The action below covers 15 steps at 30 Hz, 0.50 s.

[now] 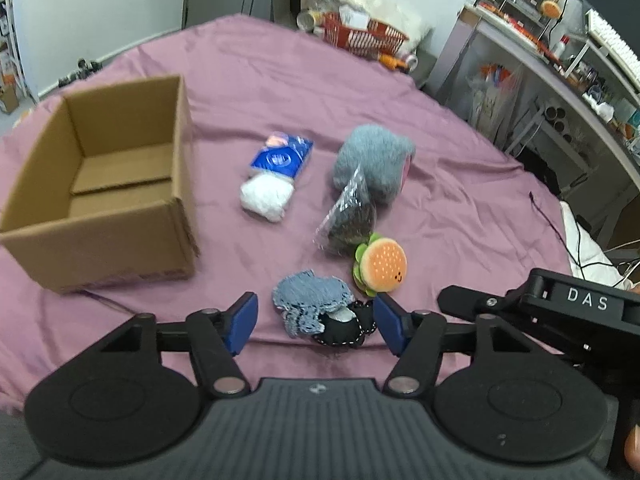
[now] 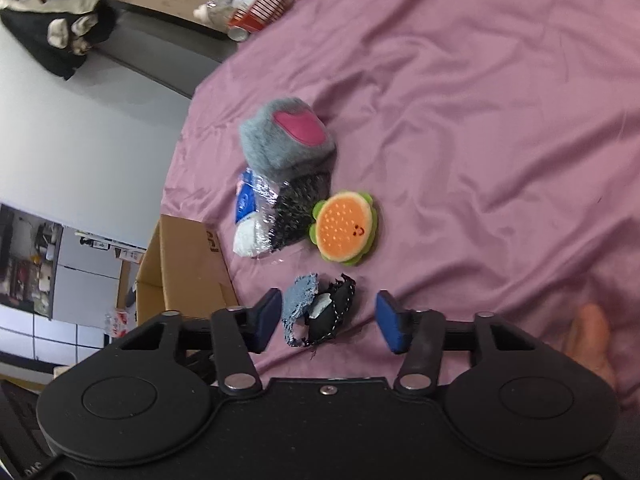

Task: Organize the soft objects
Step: 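Lower both tools to the blue-grey cloth and black item, grasp them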

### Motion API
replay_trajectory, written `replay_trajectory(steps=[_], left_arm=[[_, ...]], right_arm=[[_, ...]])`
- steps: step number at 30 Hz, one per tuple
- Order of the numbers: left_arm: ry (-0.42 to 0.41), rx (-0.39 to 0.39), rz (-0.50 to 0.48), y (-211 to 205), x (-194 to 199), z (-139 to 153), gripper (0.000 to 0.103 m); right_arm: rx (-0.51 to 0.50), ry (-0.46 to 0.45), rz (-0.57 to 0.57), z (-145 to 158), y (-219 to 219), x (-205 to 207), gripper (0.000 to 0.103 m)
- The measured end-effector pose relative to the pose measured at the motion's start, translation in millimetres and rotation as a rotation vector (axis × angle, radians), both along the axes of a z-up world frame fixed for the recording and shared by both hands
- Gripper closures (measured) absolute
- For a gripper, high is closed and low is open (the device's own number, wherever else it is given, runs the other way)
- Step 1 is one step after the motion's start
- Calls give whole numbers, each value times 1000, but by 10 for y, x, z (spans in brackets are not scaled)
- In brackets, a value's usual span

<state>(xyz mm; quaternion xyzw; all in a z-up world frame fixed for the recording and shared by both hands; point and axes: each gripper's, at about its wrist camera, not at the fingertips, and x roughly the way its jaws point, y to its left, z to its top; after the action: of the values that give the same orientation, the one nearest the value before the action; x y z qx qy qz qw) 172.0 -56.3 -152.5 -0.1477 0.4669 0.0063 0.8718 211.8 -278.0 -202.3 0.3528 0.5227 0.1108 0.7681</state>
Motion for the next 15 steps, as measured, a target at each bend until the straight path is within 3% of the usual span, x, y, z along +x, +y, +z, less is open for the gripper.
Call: replay_trajectory(steps=[3,15], left_arm=[[22,-5,-7,-36,96,-111,46],[120,-45,27,45,428,-554,47]], right_arm=[[23,35,-19,-100,1,63,63],[71,147,-45,-408,83,242,63]])
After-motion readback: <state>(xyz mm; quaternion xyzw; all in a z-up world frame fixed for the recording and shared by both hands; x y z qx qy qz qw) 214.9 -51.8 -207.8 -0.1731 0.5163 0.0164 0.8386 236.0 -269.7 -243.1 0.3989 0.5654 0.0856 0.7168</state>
